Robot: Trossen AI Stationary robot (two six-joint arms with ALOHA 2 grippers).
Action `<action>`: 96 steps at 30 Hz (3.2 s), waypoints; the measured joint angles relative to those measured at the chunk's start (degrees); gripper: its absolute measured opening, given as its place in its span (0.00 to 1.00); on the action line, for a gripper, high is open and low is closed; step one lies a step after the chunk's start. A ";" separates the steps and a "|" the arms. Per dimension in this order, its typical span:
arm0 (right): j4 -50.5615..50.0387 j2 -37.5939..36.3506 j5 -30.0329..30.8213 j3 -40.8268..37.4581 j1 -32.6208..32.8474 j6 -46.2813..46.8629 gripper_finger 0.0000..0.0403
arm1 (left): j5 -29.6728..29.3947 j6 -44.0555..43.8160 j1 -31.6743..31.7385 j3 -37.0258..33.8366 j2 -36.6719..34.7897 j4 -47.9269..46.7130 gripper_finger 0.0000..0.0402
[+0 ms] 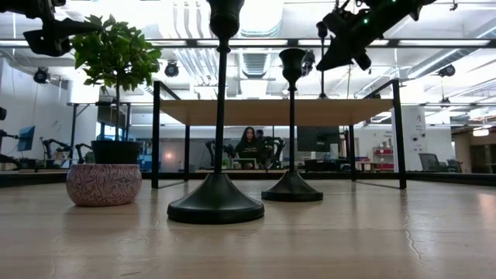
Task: Pick & Place candle stick holders
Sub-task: Put the middle right black candle holder on the shelf, then put the top black candle holder on the shelf
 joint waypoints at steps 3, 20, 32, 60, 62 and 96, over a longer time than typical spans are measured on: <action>-0.25 0.35 -0.70 -0.09 -0.78 -0.26 0.02 | 0.02 -0.02 -0.01 0.00 0.00 -0.01 0.60; -3.05 0.17 -1.28 -1.43 -2.28 -1.13 0.02 | 0.00 -0.01 0.01 0.00 -0.01 -0.01 0.60; -3.91 0.11 -1.14 -1.51 -2.23 -1.56 0.02 | 0.00 0.00 0.01 0.00 0.00 -0.01 0.60; -6.66 -2.74 -2.78 -2.45 -2.19 0.19 0.03 | 0.02 0.00 0.01 0.00 -0.01 -0.01 0.60; -6.72 -2.74 -2.78 -2.45 -2.19 0.17 0.03 | 0.00 0.00 -0.01 0.00 0.00 0.01 0.60; -7.52 -2.74 -2.74 -2.91 -2.21 0.21 0.30 | 0.01 -0.02 -0.01 0.00 0.00 -0.01 0.60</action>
